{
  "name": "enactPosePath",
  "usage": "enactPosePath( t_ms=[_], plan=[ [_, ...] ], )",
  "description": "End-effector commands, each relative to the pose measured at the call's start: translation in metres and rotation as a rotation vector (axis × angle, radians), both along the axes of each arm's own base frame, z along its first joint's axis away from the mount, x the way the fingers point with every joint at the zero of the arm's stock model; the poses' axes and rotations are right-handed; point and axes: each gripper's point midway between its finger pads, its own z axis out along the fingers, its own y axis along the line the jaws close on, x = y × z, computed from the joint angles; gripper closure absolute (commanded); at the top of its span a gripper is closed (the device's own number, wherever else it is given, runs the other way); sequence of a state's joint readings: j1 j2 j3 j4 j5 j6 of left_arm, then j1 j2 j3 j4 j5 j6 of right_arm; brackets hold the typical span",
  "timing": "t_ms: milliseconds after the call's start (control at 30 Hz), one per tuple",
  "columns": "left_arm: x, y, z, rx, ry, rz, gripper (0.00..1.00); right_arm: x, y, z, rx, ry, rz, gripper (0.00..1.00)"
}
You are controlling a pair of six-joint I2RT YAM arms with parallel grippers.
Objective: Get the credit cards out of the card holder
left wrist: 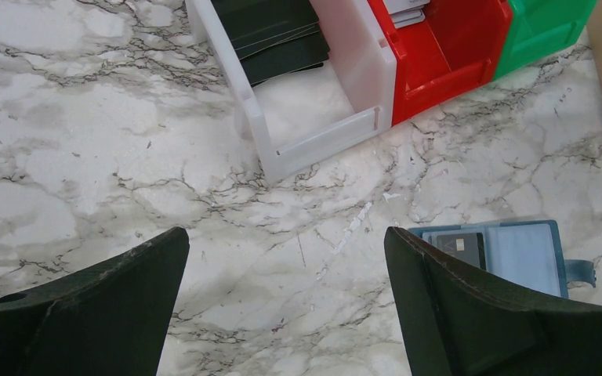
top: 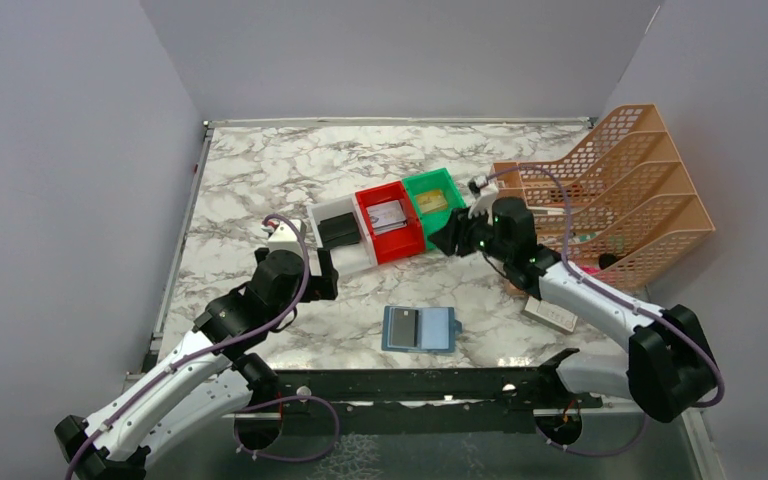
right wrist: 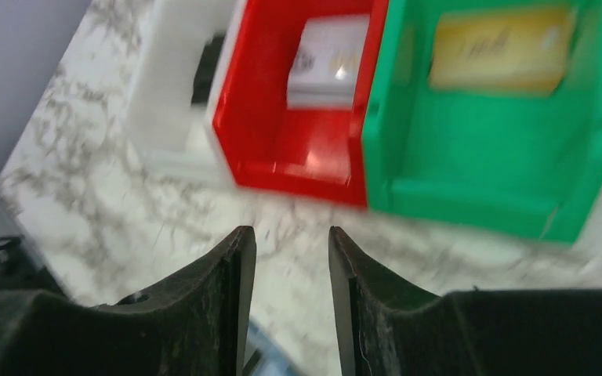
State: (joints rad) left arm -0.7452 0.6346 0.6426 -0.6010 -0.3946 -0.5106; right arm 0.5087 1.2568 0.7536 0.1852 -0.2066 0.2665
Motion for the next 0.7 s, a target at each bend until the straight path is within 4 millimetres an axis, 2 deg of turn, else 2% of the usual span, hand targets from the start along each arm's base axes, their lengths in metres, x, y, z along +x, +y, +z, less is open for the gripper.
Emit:
enactPosePath(
  t_ms=[0, 133, 267, 367, 467, 667],
  plan=[
    [0.002, 0.005, -0.002, 0.017, -0.006, 0.015, 0.01, -0.084, 0.023, -0.049, 0.203, 0.389, 0.11, 0.57],
    [0.002, 0.004, -0.003, 0.019, -0.005, 0.015, 0.01, -0.119, 0.026, -0.071, 0.141, 0.436, 0.068, 0.57],
    [0.003, 0.005, -0.004, 0.023, -0.002, 0.019, 0.01, -0.144, 0.024, -0.092, 0.086, 0.487, 0.05, 0.58],
    [0.003, 0.004, -0.005, 0.027, 0.003, 0.018, 0.01, -0.164, 0.035, -0.099, 0.046, 0.502, 0.09, 0.59],
    [0.004, 0.003, -0.007, 0.03, 0.01, 0.017, 0.01, -0.171, 0.04, -0.109, 0.002, 0.518, 0.083, 0.59],
    [0.004, 0.002, -0.009, 0.034, 0.016, 0.011, 0.01, -0.17, 0.036, -0.13, -0.055, 0.547, 0.016, 0.59]
  ],
)
